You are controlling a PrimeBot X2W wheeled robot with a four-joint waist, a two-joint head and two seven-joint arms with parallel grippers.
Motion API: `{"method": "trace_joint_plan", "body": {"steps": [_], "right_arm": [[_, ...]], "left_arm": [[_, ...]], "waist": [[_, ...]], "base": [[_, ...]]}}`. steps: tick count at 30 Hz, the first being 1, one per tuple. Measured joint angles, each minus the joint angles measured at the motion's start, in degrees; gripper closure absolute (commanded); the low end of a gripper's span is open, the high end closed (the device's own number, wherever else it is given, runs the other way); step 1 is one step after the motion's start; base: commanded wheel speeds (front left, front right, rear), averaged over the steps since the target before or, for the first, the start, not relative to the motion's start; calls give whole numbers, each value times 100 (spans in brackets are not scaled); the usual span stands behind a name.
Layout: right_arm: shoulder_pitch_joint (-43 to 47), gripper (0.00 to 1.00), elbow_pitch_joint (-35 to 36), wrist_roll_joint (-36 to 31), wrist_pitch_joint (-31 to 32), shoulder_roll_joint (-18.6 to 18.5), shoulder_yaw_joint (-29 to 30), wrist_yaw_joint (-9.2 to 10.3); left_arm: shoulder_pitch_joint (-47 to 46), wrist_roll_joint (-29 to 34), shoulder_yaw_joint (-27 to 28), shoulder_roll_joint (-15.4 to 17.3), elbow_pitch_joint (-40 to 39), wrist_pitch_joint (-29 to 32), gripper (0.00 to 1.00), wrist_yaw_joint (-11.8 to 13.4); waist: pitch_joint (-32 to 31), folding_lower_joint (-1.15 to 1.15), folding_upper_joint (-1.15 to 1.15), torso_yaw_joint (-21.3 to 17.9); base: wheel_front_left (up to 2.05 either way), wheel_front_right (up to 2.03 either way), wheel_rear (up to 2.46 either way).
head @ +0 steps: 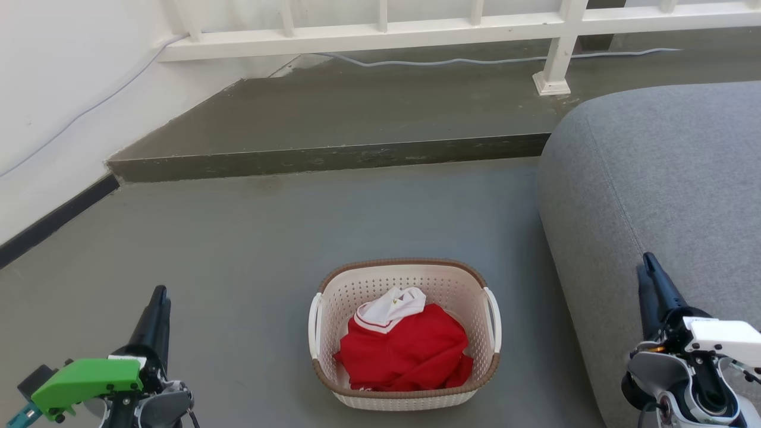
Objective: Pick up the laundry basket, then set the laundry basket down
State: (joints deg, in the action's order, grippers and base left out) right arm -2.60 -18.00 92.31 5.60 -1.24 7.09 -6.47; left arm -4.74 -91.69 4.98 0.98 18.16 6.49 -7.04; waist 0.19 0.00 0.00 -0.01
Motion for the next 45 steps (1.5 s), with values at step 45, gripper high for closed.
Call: {"method": "trace_joint_plan", "body": {"steps": [45], "right_arm": [[-30, 0, 573, -2069, -844, -538, -992, -4]], "left_arm": [[-45, 2376, -641, 205, -392, -886, 0, 0]], "waist": [[99, 0, 0, -58]], "base": [[0, 0, 0]]}}
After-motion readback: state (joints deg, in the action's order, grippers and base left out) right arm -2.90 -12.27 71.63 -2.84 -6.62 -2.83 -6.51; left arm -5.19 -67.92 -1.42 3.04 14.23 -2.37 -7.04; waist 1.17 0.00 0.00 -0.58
